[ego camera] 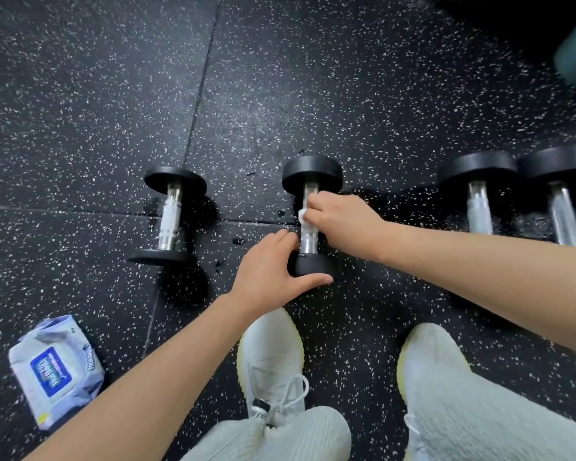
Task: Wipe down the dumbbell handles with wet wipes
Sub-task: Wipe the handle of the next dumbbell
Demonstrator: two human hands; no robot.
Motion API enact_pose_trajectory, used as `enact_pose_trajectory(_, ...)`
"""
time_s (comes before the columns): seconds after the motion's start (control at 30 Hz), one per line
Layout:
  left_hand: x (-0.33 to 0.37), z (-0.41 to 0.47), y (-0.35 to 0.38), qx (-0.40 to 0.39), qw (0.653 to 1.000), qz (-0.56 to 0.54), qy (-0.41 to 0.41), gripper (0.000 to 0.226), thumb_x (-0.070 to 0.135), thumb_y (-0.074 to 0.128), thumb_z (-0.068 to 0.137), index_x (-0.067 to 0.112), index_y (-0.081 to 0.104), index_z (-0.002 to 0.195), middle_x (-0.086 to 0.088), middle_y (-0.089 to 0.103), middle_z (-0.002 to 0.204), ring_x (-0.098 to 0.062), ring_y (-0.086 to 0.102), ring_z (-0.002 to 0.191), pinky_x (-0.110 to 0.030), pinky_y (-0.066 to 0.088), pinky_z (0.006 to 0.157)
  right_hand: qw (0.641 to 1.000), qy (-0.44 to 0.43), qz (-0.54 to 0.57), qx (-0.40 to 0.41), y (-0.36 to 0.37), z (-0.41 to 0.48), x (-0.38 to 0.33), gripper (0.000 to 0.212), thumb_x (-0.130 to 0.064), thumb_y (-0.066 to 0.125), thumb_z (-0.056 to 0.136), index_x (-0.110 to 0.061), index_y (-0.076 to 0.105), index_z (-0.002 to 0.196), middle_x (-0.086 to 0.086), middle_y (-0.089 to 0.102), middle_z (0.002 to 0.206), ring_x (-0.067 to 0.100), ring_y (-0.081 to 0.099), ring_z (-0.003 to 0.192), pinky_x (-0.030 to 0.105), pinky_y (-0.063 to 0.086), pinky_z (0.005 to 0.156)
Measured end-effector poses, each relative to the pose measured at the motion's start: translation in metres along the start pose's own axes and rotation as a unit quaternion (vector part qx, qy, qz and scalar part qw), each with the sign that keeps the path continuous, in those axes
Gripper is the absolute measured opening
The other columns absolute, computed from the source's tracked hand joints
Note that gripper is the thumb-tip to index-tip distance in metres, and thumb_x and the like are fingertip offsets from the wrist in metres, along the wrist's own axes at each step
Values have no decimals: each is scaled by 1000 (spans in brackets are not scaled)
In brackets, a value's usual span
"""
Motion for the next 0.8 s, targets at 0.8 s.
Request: enact_pose_trajectory(0.8,-15,-4,-8,-17,999,-30,-10,61,92,61,70,36,51,93,17,50,90,-9,50,87,-35,48,73,990,108,65,55,0,22,3,20,0,67,75,-13,69,91,4,57,94,27,56,84,32,35,54)
Point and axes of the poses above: each hand's wrist, its own z-axis towards the middle knuckle, its own y-axis out of the palm, x = y × z, the point moved 5 cm from there along z, towards the middle knuckle
